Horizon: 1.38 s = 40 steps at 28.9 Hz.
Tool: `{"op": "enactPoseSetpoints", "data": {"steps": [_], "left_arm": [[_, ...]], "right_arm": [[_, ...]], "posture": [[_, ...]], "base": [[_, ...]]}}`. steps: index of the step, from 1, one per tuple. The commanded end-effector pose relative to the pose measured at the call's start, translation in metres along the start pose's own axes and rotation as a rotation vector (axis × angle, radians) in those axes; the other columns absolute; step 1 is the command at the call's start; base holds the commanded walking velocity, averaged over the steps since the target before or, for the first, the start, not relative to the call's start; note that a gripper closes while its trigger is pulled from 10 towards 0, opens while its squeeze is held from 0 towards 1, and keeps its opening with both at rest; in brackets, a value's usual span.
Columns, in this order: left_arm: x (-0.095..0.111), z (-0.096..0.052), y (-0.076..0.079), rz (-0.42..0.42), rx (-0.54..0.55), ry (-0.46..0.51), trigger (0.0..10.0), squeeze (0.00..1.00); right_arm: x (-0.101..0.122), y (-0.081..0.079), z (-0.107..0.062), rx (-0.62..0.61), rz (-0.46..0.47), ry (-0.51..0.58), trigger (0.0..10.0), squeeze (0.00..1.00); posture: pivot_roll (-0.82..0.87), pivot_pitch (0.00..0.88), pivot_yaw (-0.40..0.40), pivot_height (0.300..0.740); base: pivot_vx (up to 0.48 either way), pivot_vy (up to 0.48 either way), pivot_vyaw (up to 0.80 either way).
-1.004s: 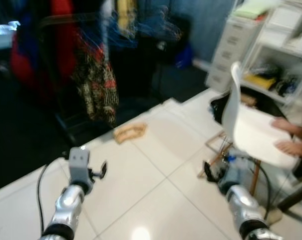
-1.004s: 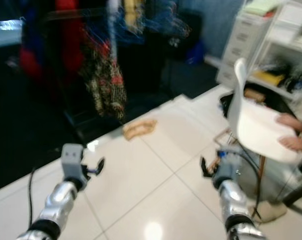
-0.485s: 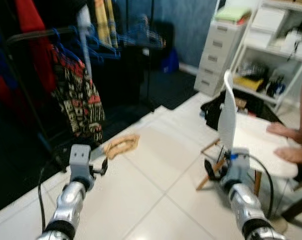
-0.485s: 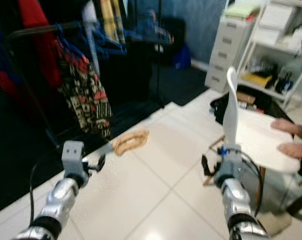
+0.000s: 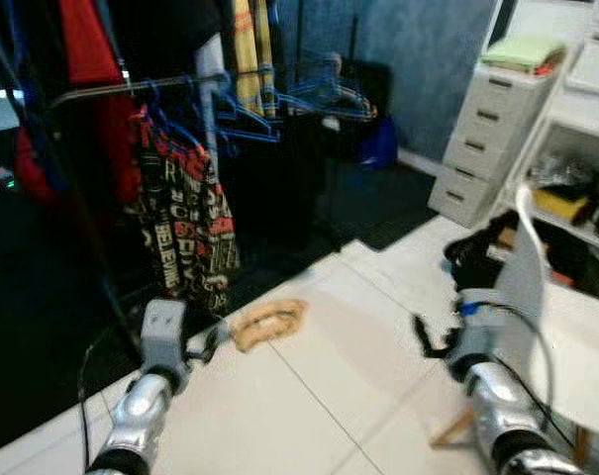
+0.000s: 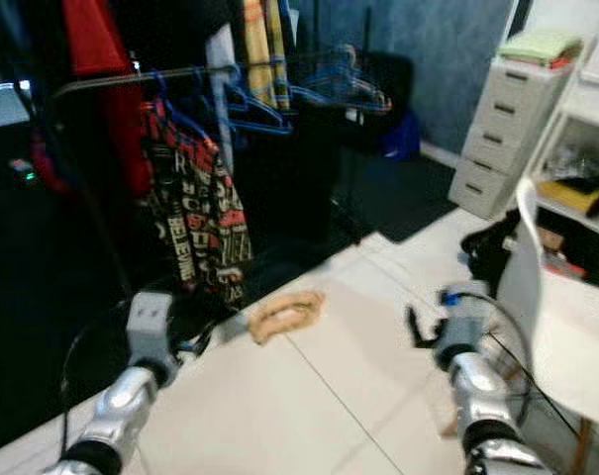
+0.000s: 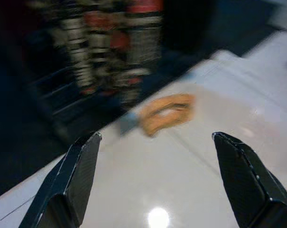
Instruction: Hang hanger
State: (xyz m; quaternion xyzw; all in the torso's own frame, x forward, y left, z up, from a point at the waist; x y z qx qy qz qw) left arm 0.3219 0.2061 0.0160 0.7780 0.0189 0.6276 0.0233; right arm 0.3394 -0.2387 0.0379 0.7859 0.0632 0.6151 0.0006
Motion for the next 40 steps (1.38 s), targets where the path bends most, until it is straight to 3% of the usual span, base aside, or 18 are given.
{"op": "enactPoseSetpoints", "data": {"steps": [1, 5, 11, 15, 19, 23, 28, 31, 34, 36, 40], "left_arm": [[-0.005, -0.003, 0.001, 0.007, -0.002, -0.008, 10.0, 0.00], [-0.007, -0.014, -0.010, 0.008, 0.024, 0.028, 10.0, 0.00], [-0.005, -0.027, -0.013, 0.017, 0.030, 0.082, 10.0, 0.00], [0.008, -0.045, -0.014, 0.029, 0.040, 0.166, 10.0, 0.00], [0.016, -0.051, -0.013, 0.030, 0.047, 0.196, 10.0, 0.00], [0.021, -0.047, -0.009, 0.027, 0.039, 0.208, 10.0, 0.00], [0.022, -0.045, -0.008, 0.026, 0.037, 0.210, 10.0, 0.00], [0.025, -0.041, -0.008, 0.026, 0.039, 0.212, 10.0, 0.00], [0.026, -0.040, -0.009, 0.025, 0.041, 0.212, 10.0, 0.00], [0.029, -0.040, -0.008, 0.025, 0.042, 0.208, 10.0, 0.00], [0.032, -0.041, -0.007, 0.024, 0.044, 0.199, 10.0, 0.00]], "right_arm": [[0.004, 0.007, -0.003, 0.006, -0.057, 0.024, 10.0, 0.00], [0.007, 0.010, -0.010, 0.019, -0.098, 0.075, 10.0, 0.00], [0.012, 0.006, -0.021, 0.025, -0.094, 0.158, 10.0, 0.00], [0.024, -0.003, -0.039, 0.055, -0.107, 0.245, 10.0, 0.00], [0.035, -0.007, -0.047, 0.077, -0.101, 0.288, 10.0, 0.00], [0.060, -0.013, -0.046, 0.149, -0.155, 0.351, 10.0, 0.00], [0.070, -0.013, -0.044, 0.162, -0.173, 0.372, 10.0, 0.00], [0.092, -0.011, -0.040, 0.172, -0.200, 0.414, 10.0, 0.00], [0.100, -0.011, -0.039, 0.177, -0.208, 0.429, 10.0, 0.00], [0.118, -0.015, -0.037, 0.198, -0.233, 0.462, 10.0, 0.00], [0.134, -0.020, -0.039, 0.224, -0.258, 0.485, 10.0, 0.00]], "posture": [[0.00, 0.000, -0.013, 0.740], [0.00, 0.000, -0.010, 0.740], [0.00, 0.000, -0.015, 0.740], [0.01, 0.000, -0.018, 0.740], [0.01, 0.000, -0.019, 0.740], [0.00, 0.000, -0.017, 0.740], [0.00, 0.000, -0.016, 0.740], [0.00, 0.000, -0.017, 0.740], [0.00, 0.000, -0.017, 0.740], [0.00, 0.000, -0.021, 0.740], [0.00, 0.000, -0.023, 0.740]], "base": [[0.424, 0.000, 0.80], [0.418, 0.000, 0.00], [0.419, 0.000, 0.00], [0.417, 0.000, 0.00], [0.417, 0.000, 0.00], [0.417, 0.000, 0.60], [0.416, 0.000, 0.80], [0.415, 0.000, 0.00], [0.414, 0.000, 0.00], [0.412, 0.000, 0.00], [0.408, 0.000, 0.00]]}}
Point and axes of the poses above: a point about 5 cm out from each wrist's last joint towards the gripper, its own z axis pointing out of the wrist towards the gripper, its own x axis along the axis of the wrist's last joint, y = z × x, the point moved 3 cm from there along z, pointing out of the wrist towards the gripper, and after that the axes turned 4 degrees about -z, right-handed, at the moved point
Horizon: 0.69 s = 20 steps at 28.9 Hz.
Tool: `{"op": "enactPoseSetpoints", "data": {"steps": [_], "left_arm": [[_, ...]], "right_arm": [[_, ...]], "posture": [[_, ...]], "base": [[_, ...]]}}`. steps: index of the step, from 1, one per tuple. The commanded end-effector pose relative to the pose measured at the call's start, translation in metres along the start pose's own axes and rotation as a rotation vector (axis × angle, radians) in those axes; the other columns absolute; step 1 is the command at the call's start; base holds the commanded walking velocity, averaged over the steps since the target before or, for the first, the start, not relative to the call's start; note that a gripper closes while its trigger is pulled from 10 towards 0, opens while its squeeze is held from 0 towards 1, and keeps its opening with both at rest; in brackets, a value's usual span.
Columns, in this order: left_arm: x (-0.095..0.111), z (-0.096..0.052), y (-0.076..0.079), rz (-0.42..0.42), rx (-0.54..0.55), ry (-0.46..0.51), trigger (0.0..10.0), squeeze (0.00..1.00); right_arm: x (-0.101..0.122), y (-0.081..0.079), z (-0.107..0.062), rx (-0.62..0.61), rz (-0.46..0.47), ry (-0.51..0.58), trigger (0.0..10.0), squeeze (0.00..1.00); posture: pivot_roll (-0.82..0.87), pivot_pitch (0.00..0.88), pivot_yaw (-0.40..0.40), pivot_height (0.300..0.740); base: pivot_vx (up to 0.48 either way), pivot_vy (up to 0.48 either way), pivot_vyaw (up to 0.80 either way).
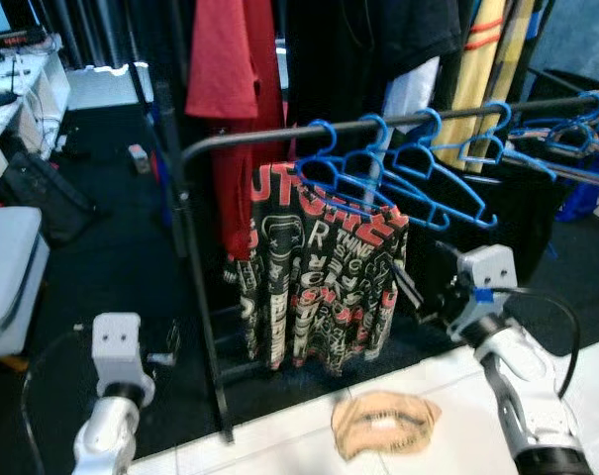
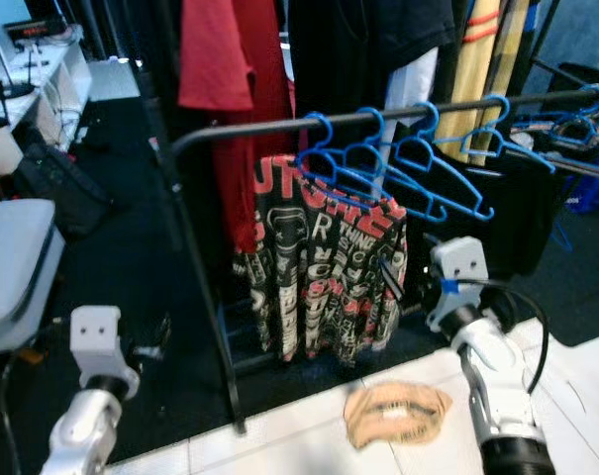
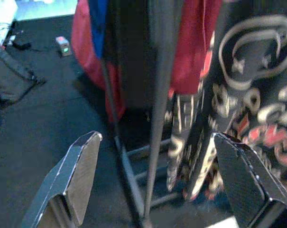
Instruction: Hang hanger
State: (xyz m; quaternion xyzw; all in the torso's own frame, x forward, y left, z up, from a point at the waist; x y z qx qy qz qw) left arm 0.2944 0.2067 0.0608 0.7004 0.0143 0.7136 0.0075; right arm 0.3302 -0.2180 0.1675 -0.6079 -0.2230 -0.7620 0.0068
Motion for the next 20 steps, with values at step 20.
{"op": "enactPoseSetpoints", "data": {"steps": [20], "left_arm": [[-0.023, -0.009, -0.014, 0.003, 0.092, -0.152, 10.0, 0.00]], "right_arm": [[0.056, -0.009, 0.017, 0.232, -0.069, 0.071, 10.0, 0.00]], "posture": [[-0.01, 0.000, -0.026, 0.740]], "base": [[0.058, -0.047, 0.00]]}}
Point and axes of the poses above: a point about 5 cm out from each wrist's last joint towards the gripper, its own z axis pointing out of the wrist towards the gripper, its own x axis along the axis of the wrist's last joint, y = z × x, the point moved 3 cm from there along z, pointing out of the wrist towards the gripper, and after that the axes turned 4 degrees about -z, right-handed, at the moved point
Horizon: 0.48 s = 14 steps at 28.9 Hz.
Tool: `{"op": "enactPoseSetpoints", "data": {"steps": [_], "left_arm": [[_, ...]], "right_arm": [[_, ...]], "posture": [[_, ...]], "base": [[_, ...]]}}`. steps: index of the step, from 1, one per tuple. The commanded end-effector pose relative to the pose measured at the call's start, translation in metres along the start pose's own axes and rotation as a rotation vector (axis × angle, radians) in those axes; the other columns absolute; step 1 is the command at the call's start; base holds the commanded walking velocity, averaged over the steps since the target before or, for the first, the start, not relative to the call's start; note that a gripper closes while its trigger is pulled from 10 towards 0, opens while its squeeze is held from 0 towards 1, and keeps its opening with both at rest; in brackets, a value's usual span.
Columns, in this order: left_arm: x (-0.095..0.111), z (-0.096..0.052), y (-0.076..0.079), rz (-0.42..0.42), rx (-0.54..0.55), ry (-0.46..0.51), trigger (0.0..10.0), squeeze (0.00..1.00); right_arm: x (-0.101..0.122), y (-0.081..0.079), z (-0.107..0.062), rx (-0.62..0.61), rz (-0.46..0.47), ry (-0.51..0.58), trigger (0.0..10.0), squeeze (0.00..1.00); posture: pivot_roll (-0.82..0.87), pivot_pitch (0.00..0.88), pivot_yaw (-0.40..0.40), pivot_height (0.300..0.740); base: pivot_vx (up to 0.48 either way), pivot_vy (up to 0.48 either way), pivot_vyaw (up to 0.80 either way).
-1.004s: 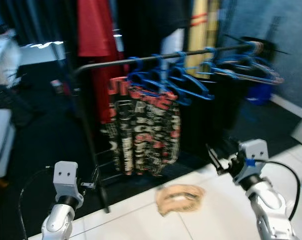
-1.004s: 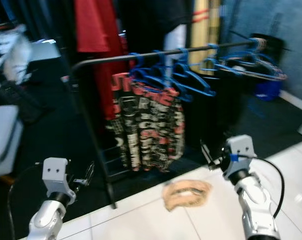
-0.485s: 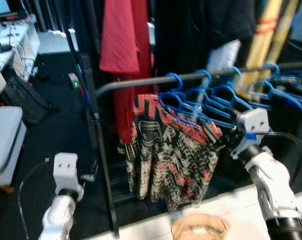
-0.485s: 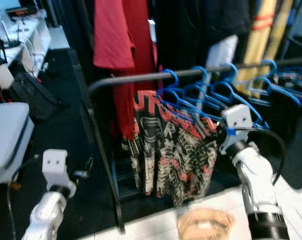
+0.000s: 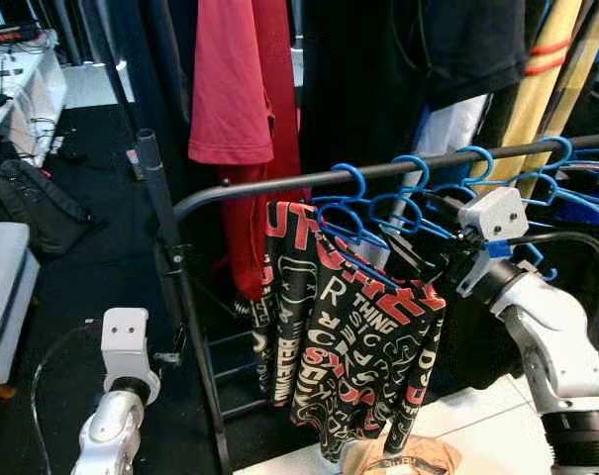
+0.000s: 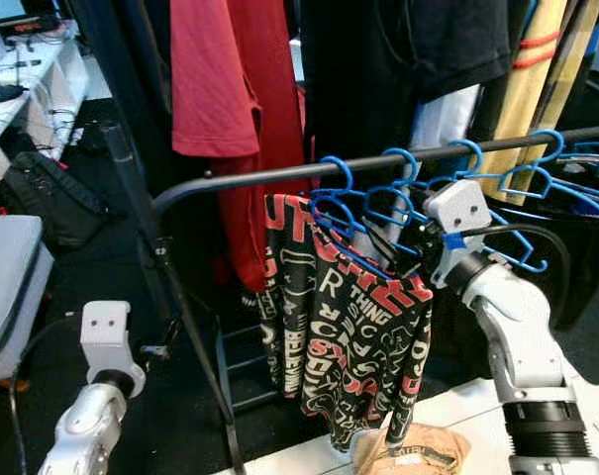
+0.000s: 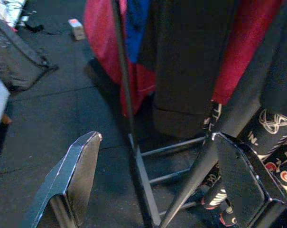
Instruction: Hang hanger
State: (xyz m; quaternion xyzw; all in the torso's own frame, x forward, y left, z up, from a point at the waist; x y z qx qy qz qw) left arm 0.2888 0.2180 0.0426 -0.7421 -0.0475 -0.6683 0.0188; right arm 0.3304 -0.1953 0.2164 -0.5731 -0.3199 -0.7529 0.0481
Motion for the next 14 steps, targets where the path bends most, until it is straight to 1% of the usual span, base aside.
{"op": "enactPoseSetpoints", "data": {"steps": [1, 2, 4, 5, 6, 7, 10, 11, 12, 13, 14], "left_arm": [[-0.004, -0.003, -0.002, 0.018, 0.007, -0.024, 10.0, 0.00], [-0.004, -0.003, -0.002, 0.018, 0.007, -0.024, 10.0, 0.00], [-0.002, -0.003, -0.002, 0.028, 0.012, -0.020, 10.0, 0.00], [-0.002, -0.003, -0.002, 0.028, 0.012, -0.020, 10.0, 0.00], [-0.001, -0.003, -0.003, 0.031, 0.015, -0.019, 10.0, 0.00], [0.000, -0.003, -0.004, 0.033, 0.018, -0.019, 10.0, 0.00], [0.000, -0.003, -0.004, 0.033, 0.018, -0.019, 10.0, 0.00], [0.000, -0.003, -0.005, 0.035, 0.020, -0.018, 10.0, 0.00], [0.000, -0.003, -0.005, 0.035, 0.020, -0.018, 10.0, 0.00], [0.001, -0.003, -0.005, 0.040, 0.021, -0.015, 10.0, 0.00], [0.001, -0.003, -0.005, 0.040, 0.021, -0.015, 10.0, 0.00]], "right_arm": [[0.004, -0.008, 0.005, 0.049, 0.014, 0.010, 10.0, 0.00], [0.004, -0.008, 0.005, 0.049, 0.014, 0.010, 10.0, 0.00], [-0.009, -0.013, 0.013, 0.057, 0.007, -0.072, 10.0, 0.00], [-0.009, -0.013, 0.013, 0.057, 0.007, -0.072, 10.0, 0.00], [-0.015, -0.012, 0.016, 0.047, 0.003, -0.116, 10.0, 0.00], [-0.019, -0.008, 0.019, 0.018, 0.019, -0.146, 10.0, 0.00], [-0.019, -0.008, 0.019, 0.018, 0.019, -0.146, 10.0, 0.00], [-0.021, -0.005, 0.021, -0.004, 0.040, -0.156, 10.0, 0.00], [-0.021, -0.005, 0.021, -0.004, 0.040, -0.156, 10.0, 0.00], [-0.023, -0.004, 0.025, -0.017, 0.099, -0.166, 10.0, 0.00], [-0.023, -0.004, 0.025, -0.017, 0.099, -0.166, 10.0, 0.00]], "posture": [[-0.01, 0.000, -0.027, 0.740], [-0.01, 0.000, -0.027, 0.740], [-0.01, 0.000, -0.029, 0.740], [-0.01, 0.000, -0.029, 0.740], [-0.01, 0.000, -0.030, 0.740], [-0.01, 0.000, -0.030, 0.740], [-0.01, 0.000, -0.030, 0.740], [-0.01, 0.000, -0.030, 0.740], [-0.01, 0.000, -0.030, 0.740], [-0.01, 0.000, -0.027, 0.740], [-0.01, 0.000, -0.027, 0.740]], "base": [[0.000, 0.000, 0.00], [0.000, 0.000, 0.00], [0.000, 0.000, 0.00], [0.000, 0.000, 0.00], [0.000, 0.000, 0.00], [0.000, 0.000, 0.00], [0.000, 0.000, 0.00], [0.000, 0.000, 0.00], [0.000, 0.000, 0.00], [0.000, 0.000, 0.00], [0.000, 0.000, 0.00]]}}
Point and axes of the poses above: a point about 5 cm out from each wrist's last joint towards the gripper, its own z axis pointing out of the wrist towards the gripper, its own x axis along the axis of the wrist's last joint, y = z × x, the point moved 3 cm from there along z, pointing out of the wrist towards the gripper, and after that the axes turned 4 degrees about -z, right-handed, at the moved point
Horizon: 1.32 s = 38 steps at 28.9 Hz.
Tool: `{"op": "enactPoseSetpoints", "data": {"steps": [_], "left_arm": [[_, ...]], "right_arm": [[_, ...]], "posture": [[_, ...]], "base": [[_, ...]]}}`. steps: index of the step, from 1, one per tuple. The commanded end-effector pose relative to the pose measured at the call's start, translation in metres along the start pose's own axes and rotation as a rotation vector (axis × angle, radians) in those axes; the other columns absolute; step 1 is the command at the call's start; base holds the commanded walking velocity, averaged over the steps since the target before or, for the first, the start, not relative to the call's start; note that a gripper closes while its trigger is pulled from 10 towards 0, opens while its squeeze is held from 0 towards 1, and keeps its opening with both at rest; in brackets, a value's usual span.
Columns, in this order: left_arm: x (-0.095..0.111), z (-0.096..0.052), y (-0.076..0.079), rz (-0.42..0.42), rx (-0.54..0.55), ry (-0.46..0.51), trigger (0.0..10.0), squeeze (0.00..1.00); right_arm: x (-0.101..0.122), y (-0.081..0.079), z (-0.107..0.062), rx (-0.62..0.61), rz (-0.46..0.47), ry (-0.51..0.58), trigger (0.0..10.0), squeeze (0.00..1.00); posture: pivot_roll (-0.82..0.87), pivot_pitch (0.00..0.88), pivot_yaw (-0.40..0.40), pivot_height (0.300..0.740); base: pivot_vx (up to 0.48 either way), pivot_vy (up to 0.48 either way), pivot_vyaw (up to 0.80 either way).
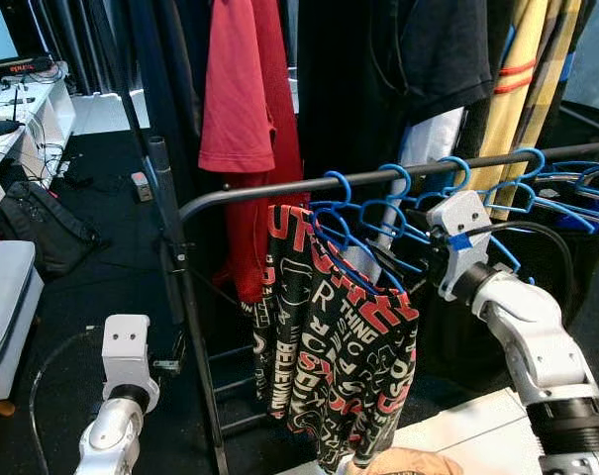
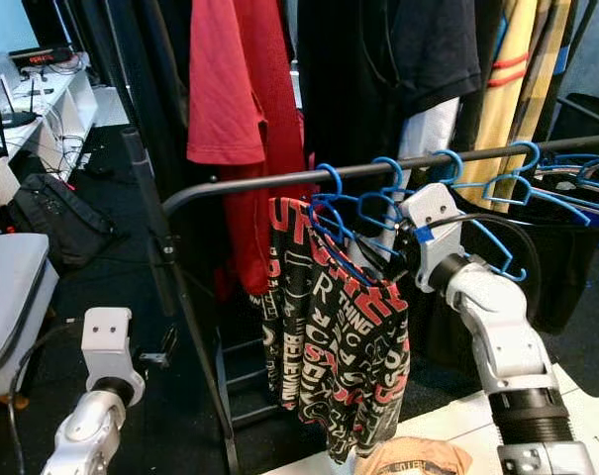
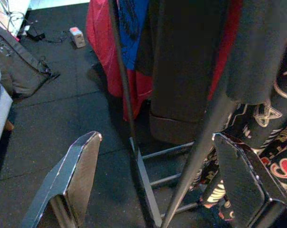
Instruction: Hang hanger
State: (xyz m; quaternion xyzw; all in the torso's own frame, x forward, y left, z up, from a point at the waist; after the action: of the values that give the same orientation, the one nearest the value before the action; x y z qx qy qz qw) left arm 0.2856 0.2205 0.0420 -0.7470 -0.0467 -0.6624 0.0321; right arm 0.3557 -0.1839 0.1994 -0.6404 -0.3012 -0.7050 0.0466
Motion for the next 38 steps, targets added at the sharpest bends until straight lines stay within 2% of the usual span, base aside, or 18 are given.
{"op": "enactPoseSetpoints", "data": {"steps": [1, 3, 5, 15, 20, 21, 22, 23, 24, 25, 33, 38], "left_arm": [[0.002, 0.000, -0.003, 0.020, 0.002, -0.001, 10.0, 0.00], [0.004, 0.000, -0.003, 0.030, 0.002, 0.006, 10.0, 0.00], [0.006, 0.000, -0.003, 0.038, 0.002, 0.012, 10.0, 0.00], [0.011, 0.000, -0.008, 0.053, 0.018, 0.024, 10.0, 0.00], [0.013, -0.001, -0.010, 0.052, 0.022, 0.031, 10.0, 0.00], [0.014, -0.002, -0.010, 0.051, 0.023, 0.034, 10.0, 0.00], [0.014, -0.002, -0.010, 0.051, 0.023, 0.034, 10.0, 0.00], [0.014, -0.002, -0.010, 0.049, 0.022, 0.036, 10.0, 0.00], [0.014, -0.002, -0.010, 0.049, 0.022, 0.036, 10.0, 0.00], [0.015, -0.003, -0.010, 0.047, 0.022, 0.037, 10.0, 0.00], [0.014, -0.002, -0.008, 0.042, 0.019, 0.035, 10.0, 0.00], [0.015, -0.001, -0.007, 0.040, 0.017, 0.035, 10.0, 0.00]], "right_arm": [[-0.002, 0.002, 0.001, -0.009, 0.033, -0.010, 10.0, 0.00], [-0.009, -0.001, 0.011, -0.014, 0.133, -0.037, 10.0, 0.00], [-0.017, -0.007, 0.018, -0.008, 0.180, -0.066, 10.0, 0.00], [-0.026, -0.021, 0.030, 0.026, 0.207, -0.112, 10.0, 0.00], [-0.028, -0.025, 0.035, 0.026, 0.185, -0.152, 10.0, 0.00], [-0.030, -0.023, 0.038, 0.011, 0.169, -0.187, 5.1, 0.00], [-0.030, -0.023, 0.038, 0.011, 0.169, -0.187, 5.1, 0.00], [-0.031, -0.021, 0.039, -0.004, 0.163, -0.216, 1.6, 0.00], [-0.031, -0.021, 0.039, -0.004, 0.163, -0.216, 1.6, 0.00], [-0.032, -0.018, 0.039, -0.015, 0.162, -0.237, 0.0, 0.00], [-0.024, -0.007, 0.039, -0.041, 0.154, -0.245, 0.0, 0.00], [-0.027, -0.003, 0.037, -0.054, 0.142, -0.274, 0.0, 0.00]], "posture": [[-0.01, 0.000, -0.027, 0.740], [0.00, 0.000, -0.025, 0.740], [0.00, 0.000, -0.025, 0.740], [0.00, 0.013, -0.024, 0.740], [0.01, 0.020, -0.027, 0.740], [0.01, 0.025, -0.028, 0.740], [0.01, 0.025, -0.028, 0.740], [0.01, 0.028, -0.029, 0.740], [0.01, 0.028, -0.029, 0.740], [0.01, 0.028, -0.030, 0.740], [0.00, 0.021, -0.031, 0.740], [0.00, 0.016, -0.032, 0.740]], "base": [[0.000, 0.000, 0.00], [0.000, 0.000, 0.00], [0.000, 0.000, 0.00], [0.000, 0.000, 0.00], [0.000, 0.000, 0.00], [0.000, 0.000, 0.00], [0.000, 0.000, 0.00], [0.000, 0.000, 0.00], [0.000, 0.000, 0.00], [0.000, 0.000, 0.00], [0.000, 0.000, 0.00], [0.000, 0.000, 0.00]]}}
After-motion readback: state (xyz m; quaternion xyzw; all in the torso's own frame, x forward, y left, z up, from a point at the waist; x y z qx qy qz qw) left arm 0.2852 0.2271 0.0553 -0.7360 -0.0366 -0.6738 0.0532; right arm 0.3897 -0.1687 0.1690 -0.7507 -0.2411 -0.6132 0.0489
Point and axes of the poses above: a point about 5 cm out from each wrist's last joint towards the gripper, its own z axis pointing out of the wrist towards the gripper, its own x axis along the axis of the wrist's last joint, y = z × x, the point moved 3 cm from there along z, pointing out of the wrist towards the gripper, and after that the axes turned 4 degrees about -z, right-handed, at the moved point
